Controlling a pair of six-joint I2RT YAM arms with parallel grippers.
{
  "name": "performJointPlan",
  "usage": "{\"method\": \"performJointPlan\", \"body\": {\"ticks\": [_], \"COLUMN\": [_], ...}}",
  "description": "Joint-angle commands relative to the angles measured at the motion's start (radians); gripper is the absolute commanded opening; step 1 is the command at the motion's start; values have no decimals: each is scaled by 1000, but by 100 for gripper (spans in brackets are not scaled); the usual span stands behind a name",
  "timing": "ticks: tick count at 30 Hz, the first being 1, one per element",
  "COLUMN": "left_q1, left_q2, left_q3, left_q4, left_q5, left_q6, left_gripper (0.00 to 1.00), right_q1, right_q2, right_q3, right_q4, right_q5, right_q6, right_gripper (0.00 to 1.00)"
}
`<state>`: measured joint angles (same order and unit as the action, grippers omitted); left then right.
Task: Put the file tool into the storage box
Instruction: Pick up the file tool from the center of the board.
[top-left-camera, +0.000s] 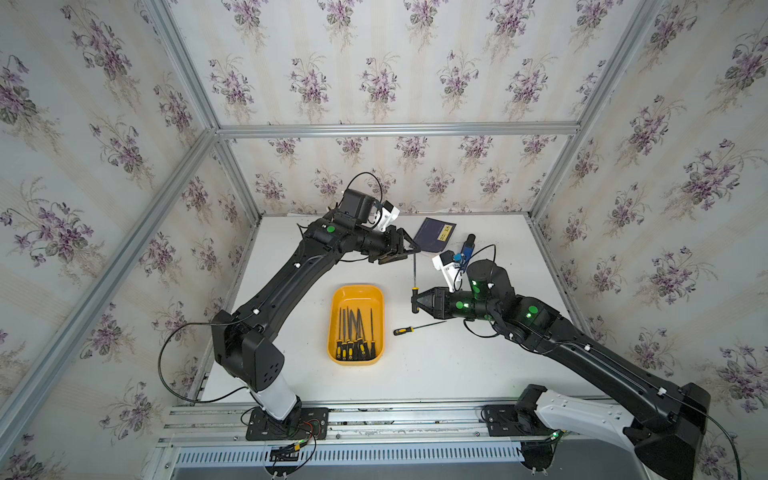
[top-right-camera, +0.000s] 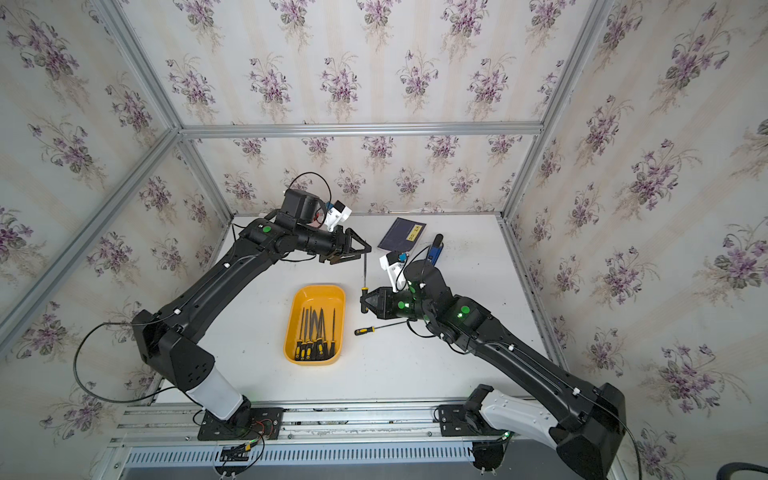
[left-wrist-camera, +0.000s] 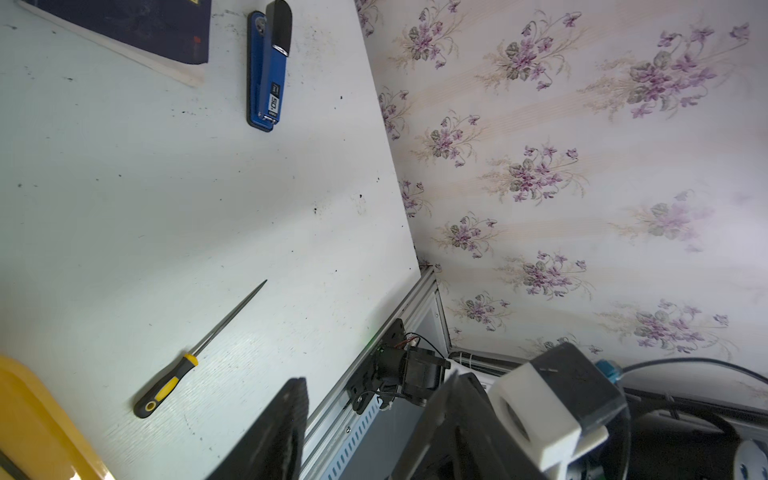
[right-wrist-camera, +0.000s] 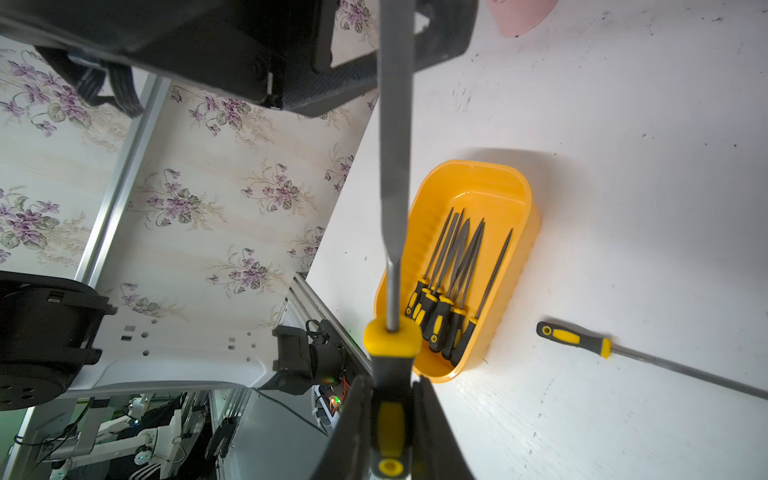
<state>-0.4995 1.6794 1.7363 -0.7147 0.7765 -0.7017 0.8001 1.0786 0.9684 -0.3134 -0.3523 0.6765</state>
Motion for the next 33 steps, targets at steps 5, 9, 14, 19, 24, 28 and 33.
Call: {"method": "performJointPlan", "body": {"ticks": [5,9,14,19,24,28,33], "left_q1": [-44,-57,-69,-70,-63,-31,56], "left_q2": [48,54,63,73,73,48,-8], "left_q3": [123,131,157,182,199,167,53], "left_q4": [-183,-205,-281,-355,-443,-500,-540], "left_q5": [-151,-169,-229,-275,-339,-378,-472], "left_q6": [104,126,168,202,249,289,344], "left_gripper": [41,32,6,0,0,0,0], "right_q1": [16,22,25,32,34,33,31], "right_q2": [13,20,33,54,70,77,88], "right_q3": [0,-1,-2,-2,12,20,12], "right_q4": [17,9,-8,-17,-31,-63,-78], "right_q5": [5,14,26,27,55,93,99], "right_q6": [-4,0,2,2,-2,-7,-9], "right_gripper": [0,0,0,11,67,91,97]}}
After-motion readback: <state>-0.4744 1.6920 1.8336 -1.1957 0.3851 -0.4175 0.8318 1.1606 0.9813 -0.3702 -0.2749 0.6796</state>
